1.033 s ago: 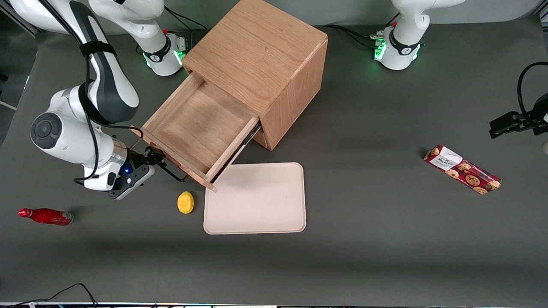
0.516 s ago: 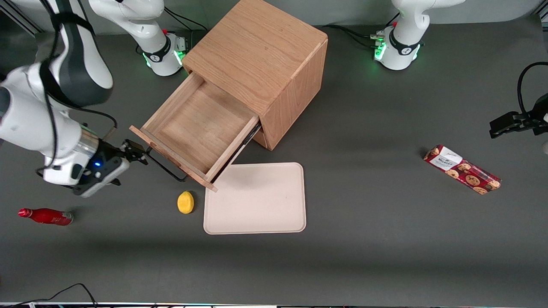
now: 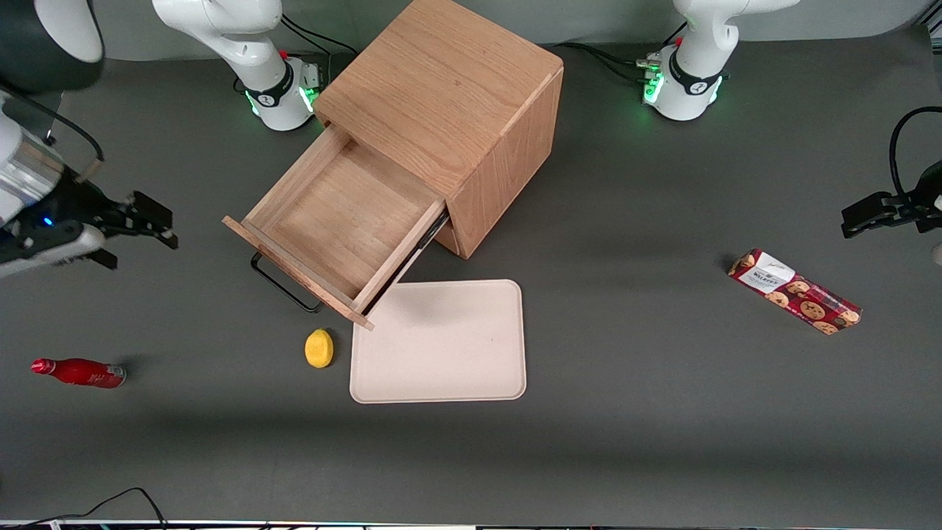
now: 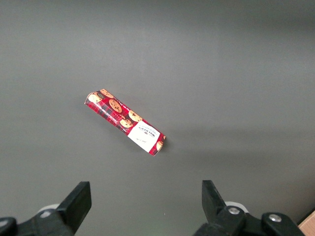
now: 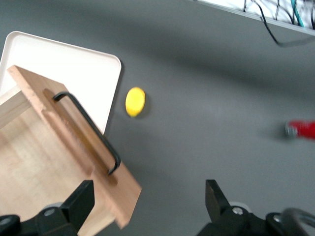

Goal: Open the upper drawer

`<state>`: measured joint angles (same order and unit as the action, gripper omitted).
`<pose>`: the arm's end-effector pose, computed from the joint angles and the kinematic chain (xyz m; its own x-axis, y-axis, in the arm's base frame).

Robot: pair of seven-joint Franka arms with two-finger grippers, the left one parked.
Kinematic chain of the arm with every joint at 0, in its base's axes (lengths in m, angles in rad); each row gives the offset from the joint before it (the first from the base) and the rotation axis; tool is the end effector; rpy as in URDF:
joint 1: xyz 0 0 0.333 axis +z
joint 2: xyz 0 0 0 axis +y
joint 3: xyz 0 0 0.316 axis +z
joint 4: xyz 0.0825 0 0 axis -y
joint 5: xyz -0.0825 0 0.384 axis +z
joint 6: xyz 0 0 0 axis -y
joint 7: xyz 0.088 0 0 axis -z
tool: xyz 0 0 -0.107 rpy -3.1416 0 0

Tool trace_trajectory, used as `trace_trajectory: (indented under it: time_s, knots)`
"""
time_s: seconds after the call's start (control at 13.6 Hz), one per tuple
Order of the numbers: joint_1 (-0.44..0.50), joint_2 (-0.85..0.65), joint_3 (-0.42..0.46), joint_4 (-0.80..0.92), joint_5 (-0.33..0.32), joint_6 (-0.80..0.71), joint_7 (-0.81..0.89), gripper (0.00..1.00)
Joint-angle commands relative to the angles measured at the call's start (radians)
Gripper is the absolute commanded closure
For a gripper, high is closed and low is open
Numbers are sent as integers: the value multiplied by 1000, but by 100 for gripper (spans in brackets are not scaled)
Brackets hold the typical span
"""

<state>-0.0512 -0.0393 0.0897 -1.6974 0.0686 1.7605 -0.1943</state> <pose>0.5576 0.0285 0.6034 0.9695 0.2178 0.1123 0.2238 -0.9737 -0.0439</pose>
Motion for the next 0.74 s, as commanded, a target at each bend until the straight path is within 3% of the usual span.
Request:
trace_trajectory:
  time_s: [0.0,0.15,0.3,0.66]
  knots:
    - [65,-80,-77,-5,-15,-96,158,0]
    - [82,-106,-96,8,-18,-145,251,0]
    - [83,-120,-97,24,-62,-196,254,0]
    - [74,-120,-97,19,-84,-217,256,0]
